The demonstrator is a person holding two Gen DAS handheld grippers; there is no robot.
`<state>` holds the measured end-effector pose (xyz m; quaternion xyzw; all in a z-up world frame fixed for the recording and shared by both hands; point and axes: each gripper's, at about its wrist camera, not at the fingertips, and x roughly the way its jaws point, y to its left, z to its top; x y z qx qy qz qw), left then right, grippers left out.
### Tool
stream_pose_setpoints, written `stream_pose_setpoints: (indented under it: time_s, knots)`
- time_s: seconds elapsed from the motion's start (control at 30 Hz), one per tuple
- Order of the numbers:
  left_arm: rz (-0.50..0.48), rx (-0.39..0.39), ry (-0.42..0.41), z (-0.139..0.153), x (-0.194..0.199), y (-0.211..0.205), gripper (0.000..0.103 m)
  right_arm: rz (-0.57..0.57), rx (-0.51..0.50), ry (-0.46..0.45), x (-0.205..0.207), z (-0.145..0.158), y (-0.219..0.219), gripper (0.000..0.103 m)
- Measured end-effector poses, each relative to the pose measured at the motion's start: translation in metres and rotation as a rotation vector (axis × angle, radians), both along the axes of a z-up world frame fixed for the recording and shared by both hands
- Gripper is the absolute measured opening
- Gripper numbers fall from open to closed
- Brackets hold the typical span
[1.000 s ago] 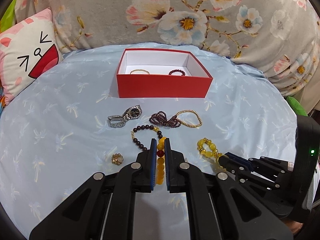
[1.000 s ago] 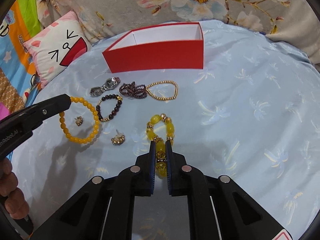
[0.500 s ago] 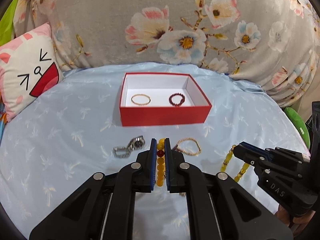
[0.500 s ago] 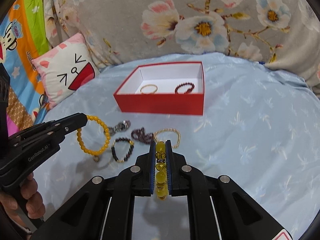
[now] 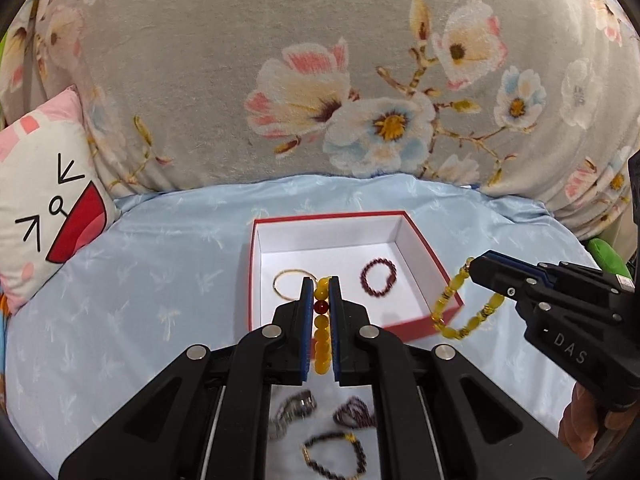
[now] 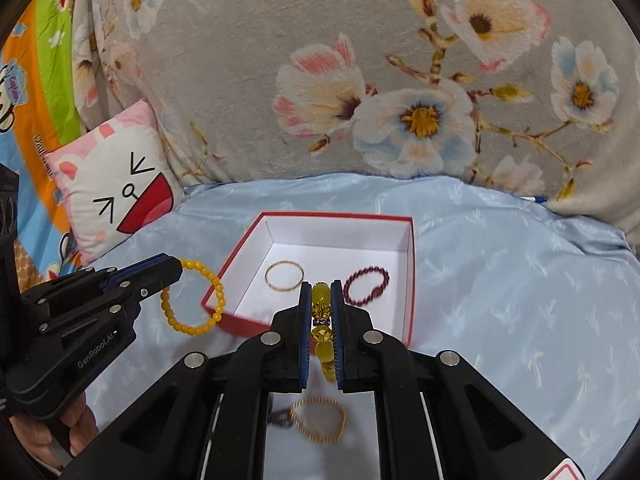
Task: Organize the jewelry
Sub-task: 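Carry both yellow bracelets into the red box and open both tools, then withdraw both tools from the box back toward the remaining jewelry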
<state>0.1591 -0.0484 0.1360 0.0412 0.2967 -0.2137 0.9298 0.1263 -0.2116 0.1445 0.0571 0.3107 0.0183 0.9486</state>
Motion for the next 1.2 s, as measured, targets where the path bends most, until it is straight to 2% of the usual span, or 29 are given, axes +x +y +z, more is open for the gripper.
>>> stream_pose_setpoints:
  time_s: [0.33, 0.57, 0.77, 0.87, 0.93, 1.03, 1.2]
  knots:
    - [0.038, 0.004, 0.066, -0.031, 0.068, -0.015, 0.007, -0.027, 0.031, 0.067, 0.066, -0.037, -0.006, 0.009]
    - [0.047, 0.024, 0.098, -0.052, 0.085, -0.025, 0.007, -0.037, 0.034, 0.127, 0.085, -0.066, -0.012, 0.009]
    - [0.066, 0.05, 0.09, -0.063, 0.088, -0.03, 0.008, -0.049, 0.041, 0.14, 0.088, -0.076, -0.015, 0.01]
    - [0.081, 0.064, 0.081, -0.064, 0.086, -0.03, 0.021, -0.066, 0.044, 0.123, 0.083, -0.073, -0.016, 0.013]
    - [0.092, 0.063, 0.069, -0.062, 0.084, -0.027, 0.035, -0.07, 0.048, 0.118, 0.08, -0.071, -0.017, 0.014]
    - [0.103, 0.054, 0.064, -0.057, 0.08, -0.02, 0.036, -0.077, 0.051, 0.104, 0.07, -0.066, -0.019, 0.025]
    - [0.12, 0.047, 0.056, -0.05, 0.066, -0.005, 0.04, -0.079, 0.068, 0.091, 0.048, -0.061, -0.022, 0.028]
